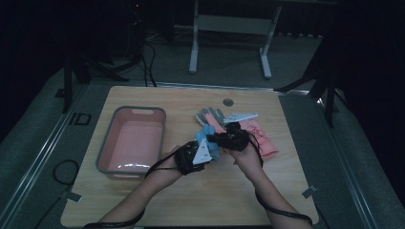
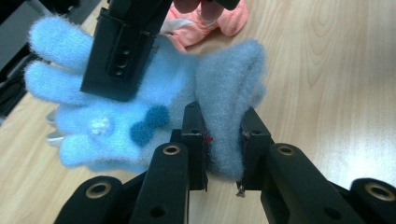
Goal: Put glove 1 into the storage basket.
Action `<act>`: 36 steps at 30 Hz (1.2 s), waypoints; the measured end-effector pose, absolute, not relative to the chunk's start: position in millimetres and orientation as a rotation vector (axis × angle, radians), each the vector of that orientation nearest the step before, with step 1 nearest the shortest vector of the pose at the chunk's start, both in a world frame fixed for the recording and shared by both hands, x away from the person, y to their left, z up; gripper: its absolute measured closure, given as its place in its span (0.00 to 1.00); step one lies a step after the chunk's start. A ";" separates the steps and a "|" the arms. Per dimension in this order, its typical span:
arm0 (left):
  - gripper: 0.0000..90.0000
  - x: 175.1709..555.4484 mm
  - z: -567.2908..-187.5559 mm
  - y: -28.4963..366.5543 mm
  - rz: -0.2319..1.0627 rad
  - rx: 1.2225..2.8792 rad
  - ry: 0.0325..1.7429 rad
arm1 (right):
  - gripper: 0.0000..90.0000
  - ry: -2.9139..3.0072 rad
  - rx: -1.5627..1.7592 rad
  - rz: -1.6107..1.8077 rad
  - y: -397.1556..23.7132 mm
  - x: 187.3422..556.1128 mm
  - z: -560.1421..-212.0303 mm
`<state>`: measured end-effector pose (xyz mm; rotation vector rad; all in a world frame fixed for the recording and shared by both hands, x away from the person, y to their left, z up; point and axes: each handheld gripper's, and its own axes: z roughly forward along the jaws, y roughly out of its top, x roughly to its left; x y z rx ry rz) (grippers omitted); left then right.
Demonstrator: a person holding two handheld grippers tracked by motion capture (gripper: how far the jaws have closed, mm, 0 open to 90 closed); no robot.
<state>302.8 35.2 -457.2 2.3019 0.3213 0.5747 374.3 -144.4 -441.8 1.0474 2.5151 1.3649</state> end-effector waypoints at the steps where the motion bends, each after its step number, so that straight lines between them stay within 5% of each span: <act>1: 0.86 303.4 -455.0 37.2 0.584 2.302 0.321 | 0.93 2.514 1.029 1.363 -139.5 376.4 -436.9; 36: 0.86 300.4 -425.4 138.0 0.665 2.333 0.483 | 0.93 2.630 0.880 1.412 -25.7 398.7 -411.7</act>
